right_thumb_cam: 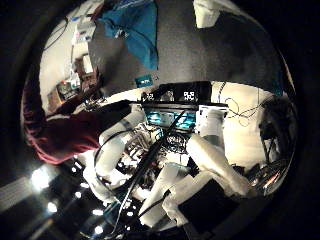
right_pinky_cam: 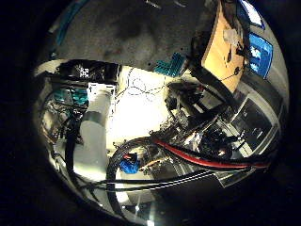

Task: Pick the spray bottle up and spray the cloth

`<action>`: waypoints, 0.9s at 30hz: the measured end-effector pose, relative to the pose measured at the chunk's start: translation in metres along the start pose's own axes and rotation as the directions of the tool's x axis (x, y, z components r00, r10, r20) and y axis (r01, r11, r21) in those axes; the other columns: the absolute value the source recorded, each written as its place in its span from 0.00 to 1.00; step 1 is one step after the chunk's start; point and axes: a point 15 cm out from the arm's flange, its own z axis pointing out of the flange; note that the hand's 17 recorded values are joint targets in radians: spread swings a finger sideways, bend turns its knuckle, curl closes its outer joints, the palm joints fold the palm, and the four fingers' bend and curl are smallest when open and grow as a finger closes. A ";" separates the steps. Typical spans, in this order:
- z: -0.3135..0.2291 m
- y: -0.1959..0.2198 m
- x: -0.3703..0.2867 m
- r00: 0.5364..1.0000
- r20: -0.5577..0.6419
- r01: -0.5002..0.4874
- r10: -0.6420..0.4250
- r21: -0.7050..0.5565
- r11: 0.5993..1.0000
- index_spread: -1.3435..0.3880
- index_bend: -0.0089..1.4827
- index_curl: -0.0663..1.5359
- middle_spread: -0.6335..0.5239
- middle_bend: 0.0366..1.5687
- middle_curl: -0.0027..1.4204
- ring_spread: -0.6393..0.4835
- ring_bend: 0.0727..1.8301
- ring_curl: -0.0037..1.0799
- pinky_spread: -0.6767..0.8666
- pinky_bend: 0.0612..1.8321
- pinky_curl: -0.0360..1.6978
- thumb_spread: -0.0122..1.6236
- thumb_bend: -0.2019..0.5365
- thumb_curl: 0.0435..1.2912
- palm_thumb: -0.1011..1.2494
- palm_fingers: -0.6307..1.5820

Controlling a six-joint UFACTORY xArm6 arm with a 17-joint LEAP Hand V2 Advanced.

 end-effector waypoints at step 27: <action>-0.004 0.007 0.001 1.000 -0.003 -0.006 0.006 0.029 1.000 0.57 0.25 0.28 0.60 0.15 0.24 0.77 0.05 0.07 0.69 0.07 0.18 0.73 0.25 0.22 0.65 0.31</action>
